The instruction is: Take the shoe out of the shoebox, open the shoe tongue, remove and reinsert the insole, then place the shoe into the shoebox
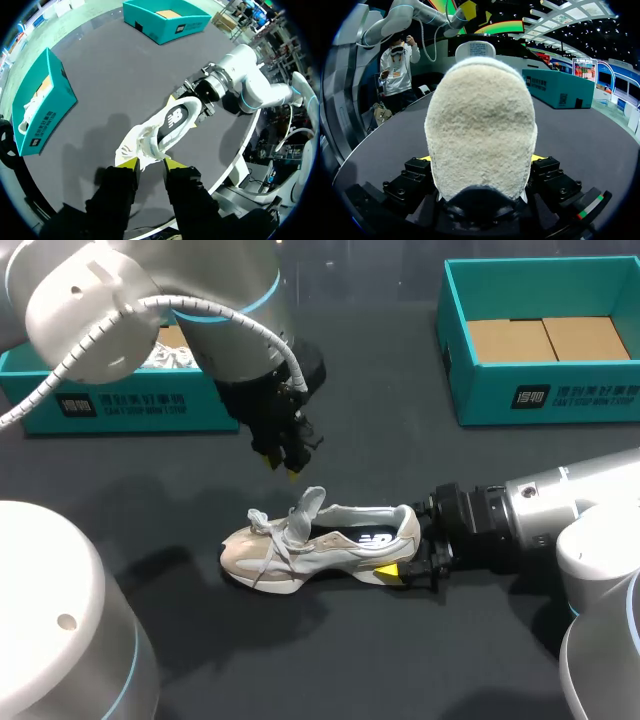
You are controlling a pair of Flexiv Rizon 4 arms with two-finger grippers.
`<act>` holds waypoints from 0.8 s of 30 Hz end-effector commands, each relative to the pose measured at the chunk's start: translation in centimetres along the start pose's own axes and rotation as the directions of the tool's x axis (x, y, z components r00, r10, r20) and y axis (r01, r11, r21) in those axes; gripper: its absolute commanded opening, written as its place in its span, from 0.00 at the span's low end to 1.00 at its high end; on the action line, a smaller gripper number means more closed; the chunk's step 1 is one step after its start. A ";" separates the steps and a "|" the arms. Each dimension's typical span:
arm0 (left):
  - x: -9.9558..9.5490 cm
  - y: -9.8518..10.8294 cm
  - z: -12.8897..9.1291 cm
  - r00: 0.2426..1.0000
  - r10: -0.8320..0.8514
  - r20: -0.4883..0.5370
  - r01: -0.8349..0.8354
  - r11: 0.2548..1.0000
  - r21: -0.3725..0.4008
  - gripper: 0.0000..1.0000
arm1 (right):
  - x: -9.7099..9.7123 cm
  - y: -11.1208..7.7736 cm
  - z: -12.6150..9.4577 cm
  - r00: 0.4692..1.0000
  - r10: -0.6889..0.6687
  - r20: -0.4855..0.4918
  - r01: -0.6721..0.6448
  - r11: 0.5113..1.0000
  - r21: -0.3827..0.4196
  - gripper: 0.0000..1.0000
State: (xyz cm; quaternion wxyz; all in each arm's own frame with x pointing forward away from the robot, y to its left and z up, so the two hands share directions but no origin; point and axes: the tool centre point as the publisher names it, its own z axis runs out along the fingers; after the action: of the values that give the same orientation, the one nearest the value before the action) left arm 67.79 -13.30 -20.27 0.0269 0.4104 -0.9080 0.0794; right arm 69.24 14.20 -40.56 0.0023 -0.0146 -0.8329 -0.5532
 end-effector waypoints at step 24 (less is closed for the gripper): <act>3.6 -0.9 2.5 0.720 0.690 -0.064 -0.688 0.723 0.056 0.00 | 0.0 0.0 0.3 1.000 0.001 0.001 -0.001 1.000 0.005 0.00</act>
State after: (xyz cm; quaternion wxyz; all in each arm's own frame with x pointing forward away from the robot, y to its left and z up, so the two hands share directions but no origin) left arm 66.90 -17.63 -21.50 0.0378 0.0500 -0.9934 0.0958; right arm 69.24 14.21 -40.55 0.0023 -0.0145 -0.8329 -0.5533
